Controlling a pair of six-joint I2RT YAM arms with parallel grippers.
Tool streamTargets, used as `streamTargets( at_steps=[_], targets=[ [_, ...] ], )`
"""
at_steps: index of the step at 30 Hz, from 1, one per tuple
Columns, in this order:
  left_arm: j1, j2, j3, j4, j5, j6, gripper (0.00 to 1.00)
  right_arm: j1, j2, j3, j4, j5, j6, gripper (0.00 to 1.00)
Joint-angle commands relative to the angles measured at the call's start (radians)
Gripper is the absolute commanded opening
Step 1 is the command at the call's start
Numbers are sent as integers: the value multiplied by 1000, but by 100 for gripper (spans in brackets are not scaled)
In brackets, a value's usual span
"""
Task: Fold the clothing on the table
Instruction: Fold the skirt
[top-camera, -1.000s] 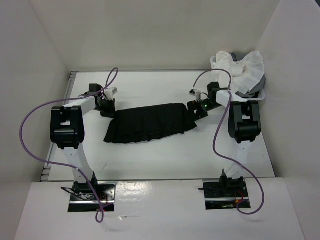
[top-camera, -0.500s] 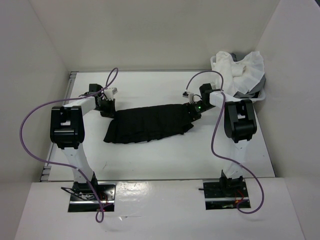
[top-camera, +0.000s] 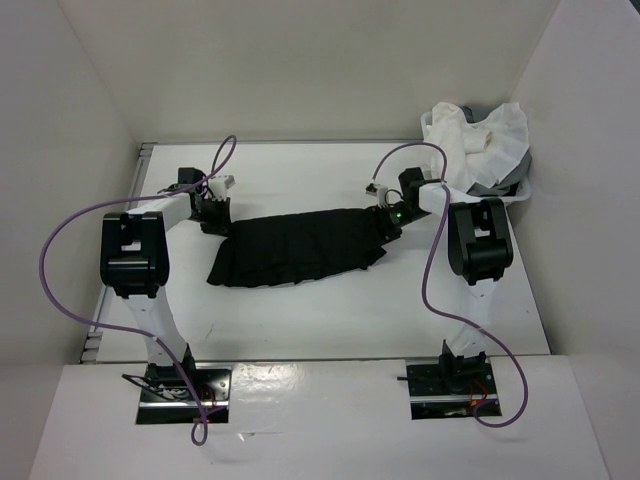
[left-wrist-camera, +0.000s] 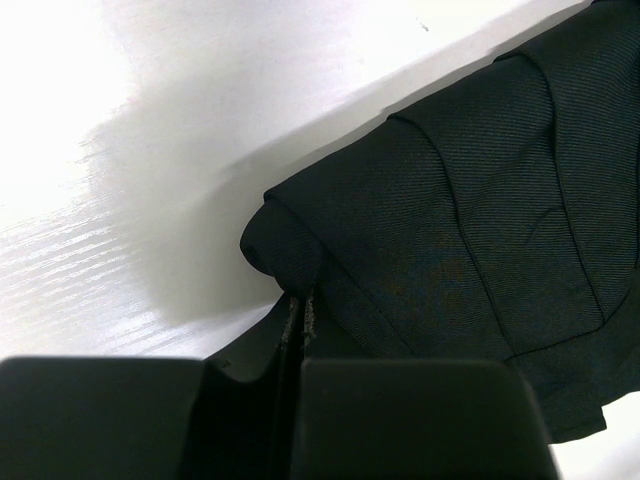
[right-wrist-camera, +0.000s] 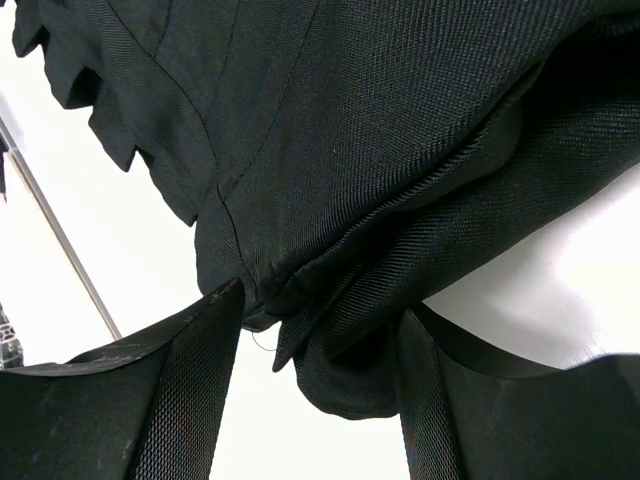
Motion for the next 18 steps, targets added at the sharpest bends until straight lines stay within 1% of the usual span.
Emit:
streamTargets(
  at_steps=[1, 4, 9, 12, 13, 15, 16, 17, 18],
  targets=[
    [6, 3, -29, -40, 11, 11, 0, 23, 24, 8, 19, -4, 8, 64],
    [6, 12, -29, -40, 20, 11, 0, 35, 24, 8, 19, 19, 17, 64],
    [6, 12, -29, -40, 20, 11, 0, 76, 24, 8, 48, 65, 39, 50],
    [6, 12, -29, -40, 20, 11, 0, 99, 35, 8, 48, 88, 49, 38],
    [6, 12, -29, -40, 20, 11, 0, 99, 35, 8, 48, 97, 59, 29],
    [6, 12, -29, -40, 20, 11, 0, 109, 44, 8, 69, 126, 69, 18],
    [6, 12, -29, -40, 20, 11, 0, 109, 44, 8, 69, 157, 69, 6],
    [6, 12, -29, -40, 20, 11, 0, 109, 44, 8, 82, 180, 91, 0],
    [6, 12, -29, -40, 20, 11, 0, 109, 31, 8, 100, 204, 91, 0]
  ],
)
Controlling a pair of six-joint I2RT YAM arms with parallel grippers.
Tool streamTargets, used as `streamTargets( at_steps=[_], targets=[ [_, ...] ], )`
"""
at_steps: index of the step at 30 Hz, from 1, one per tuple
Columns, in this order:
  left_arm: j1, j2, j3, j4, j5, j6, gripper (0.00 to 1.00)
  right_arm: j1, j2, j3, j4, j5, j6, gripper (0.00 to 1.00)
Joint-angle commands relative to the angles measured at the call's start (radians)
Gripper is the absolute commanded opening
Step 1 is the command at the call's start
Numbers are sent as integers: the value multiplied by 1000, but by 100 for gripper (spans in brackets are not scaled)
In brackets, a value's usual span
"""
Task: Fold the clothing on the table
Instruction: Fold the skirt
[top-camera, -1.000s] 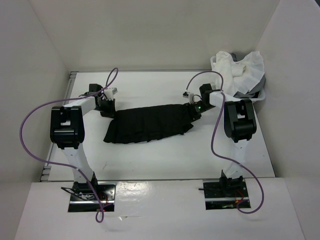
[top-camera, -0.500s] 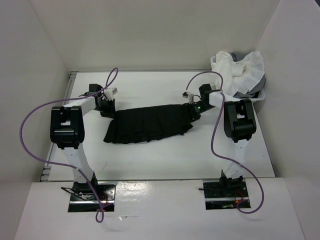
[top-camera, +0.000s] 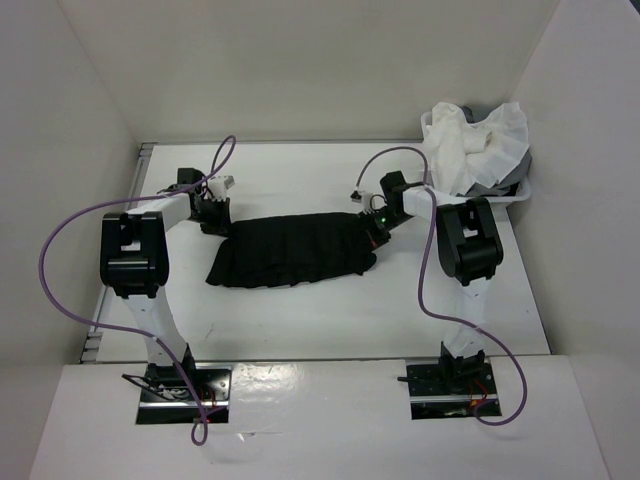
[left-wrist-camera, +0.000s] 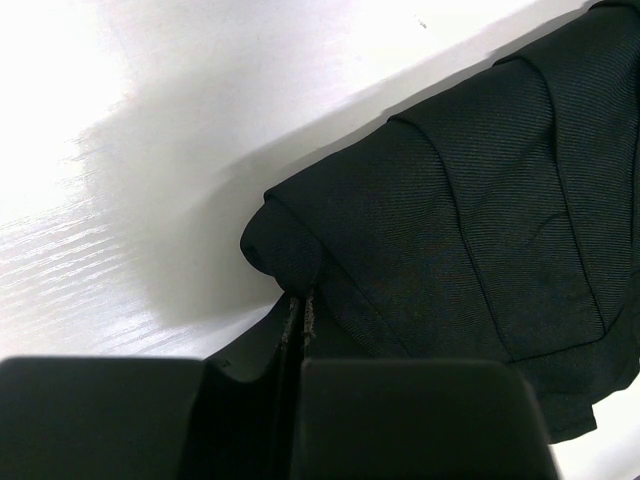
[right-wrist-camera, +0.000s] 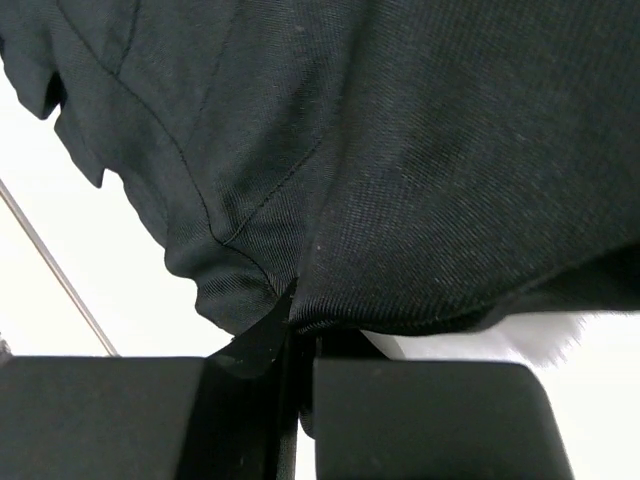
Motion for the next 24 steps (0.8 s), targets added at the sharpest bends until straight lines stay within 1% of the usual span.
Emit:
streamTargets(
  at_steps=[1, 2, 4, 7, 8, 10, 14, 17, 18, 21, 22, 24],
  targets=[
    [2, 12, -25, -40, 9, 12, 0, 8, 10, 8, 81, 133, 33, 0],
    [2, 12, -25, -51, 9, 12, 0, 8, -13, -3, 81, 183, 43, 0],
    [2, 12, -16, -51, 18, 12, 0, 8, -29, -3, 90, 223, 54, 0],
    [2, 22, -7, -60, 18, 1, 0, 8, -56, 22, 78, 326, 73, 0],
    [2, 22, -7, -60, 30, -8, 0, 8, -56, 35, 78, 386, 73, 0],
    [2, 11, -7, -60, 30, -19, 0, 17, -78, 63, 68, 432, 83, 0],
    [-60, 11, 2, -60, 18, -28, 0, 28, -101, 144, 22, 544, 109, 0],
    [-90, 20, 13, -60, 7, -48, 0, 85, -125, 208, -19, 614, 140, 0],
    [-100, 20, 24, -60, 7, -48, 0, 125, -137, 238, -30, 637, 140, 0],
    [-100, 41, 33, -69, 7, -59, 0, 189, -148, 282, -68, 716, 160, 0],
    [-100, 42, 33, -69, 7, -59, 0, 227, -148, 319, -97, 716, 160, 0],
    [-100, 42, 33, -69, 16, -59, 0, 264, -148, 354, -125, 736, 160, 0]
  ],
)
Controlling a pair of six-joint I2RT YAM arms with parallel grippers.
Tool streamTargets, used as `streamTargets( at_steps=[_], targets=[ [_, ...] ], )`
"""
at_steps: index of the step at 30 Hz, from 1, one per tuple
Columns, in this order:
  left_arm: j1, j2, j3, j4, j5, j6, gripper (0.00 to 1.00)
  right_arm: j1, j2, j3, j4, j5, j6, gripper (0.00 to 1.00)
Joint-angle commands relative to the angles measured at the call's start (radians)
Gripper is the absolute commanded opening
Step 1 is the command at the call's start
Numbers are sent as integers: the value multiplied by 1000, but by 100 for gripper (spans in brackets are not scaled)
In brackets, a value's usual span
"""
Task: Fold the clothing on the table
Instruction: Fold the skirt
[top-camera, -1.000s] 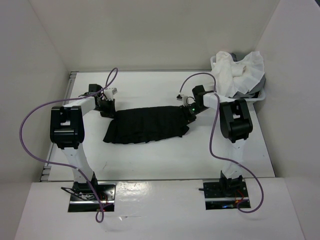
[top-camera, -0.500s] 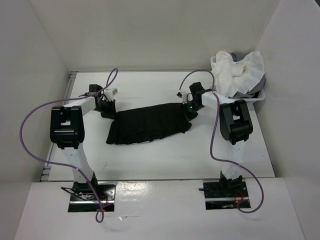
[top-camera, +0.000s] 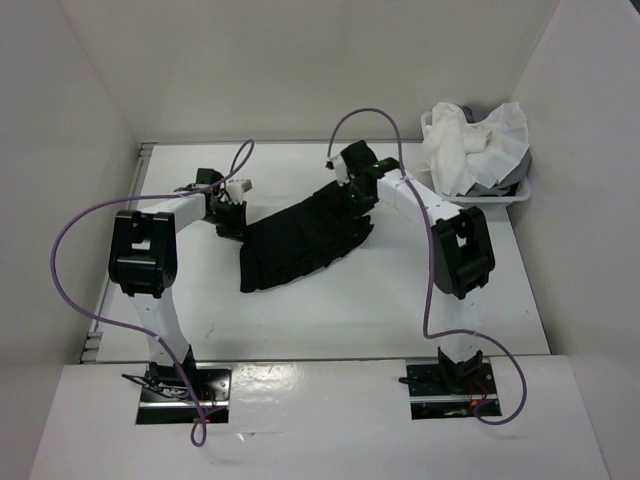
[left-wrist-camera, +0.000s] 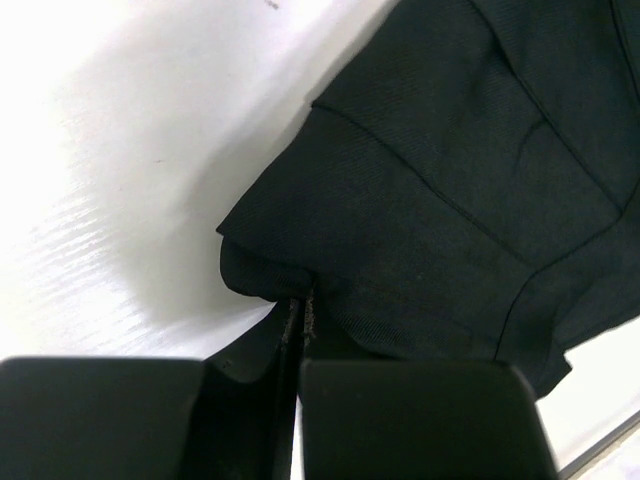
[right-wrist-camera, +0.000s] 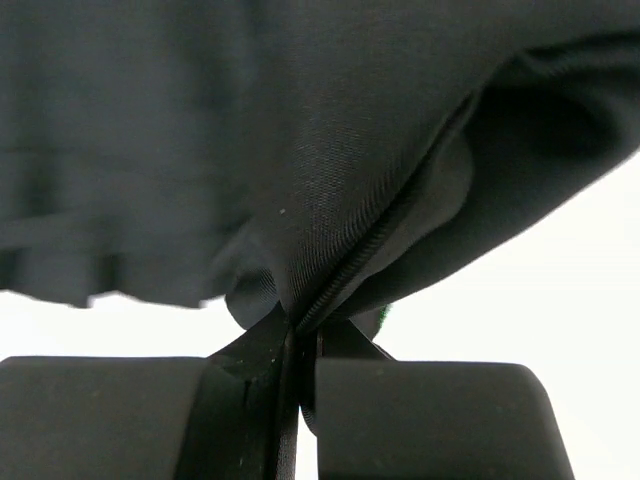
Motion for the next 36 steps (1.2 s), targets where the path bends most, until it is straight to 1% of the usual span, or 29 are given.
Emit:
streamTargets(
  at_steps=[1, 6, 11, 14, 18, 23, 36],
  targets=[
    [0, 31, 15, -25, 12, -20, 0, 112, -71, 113, -68, 70, 24, 0],
    [0, 31, 15, -25, 13, -20, 0, 212, -39, 193, -139, 79, 15, 0],
    [0, 31, 15, -25, 22, -20, 0, 309, 21, 216, -159, 90, 5, 0],
    [0, 40, 15, -25, 22, -30, 0, 342, 48, 236, -159, 90, 16, 0],
    [0, 40, 15, -25, 22, -30, 0, 364, 90, 270, -159, 90, 28, 0],
    [0, 40, 15, -25, 31, -30, 0, 385, 136, 334, -168, 46, 38, 0],
    [0, 40, 6, -25, 31, -30, 0, 507, 197, 512, -277, -19, 28, 0]
  ],
)
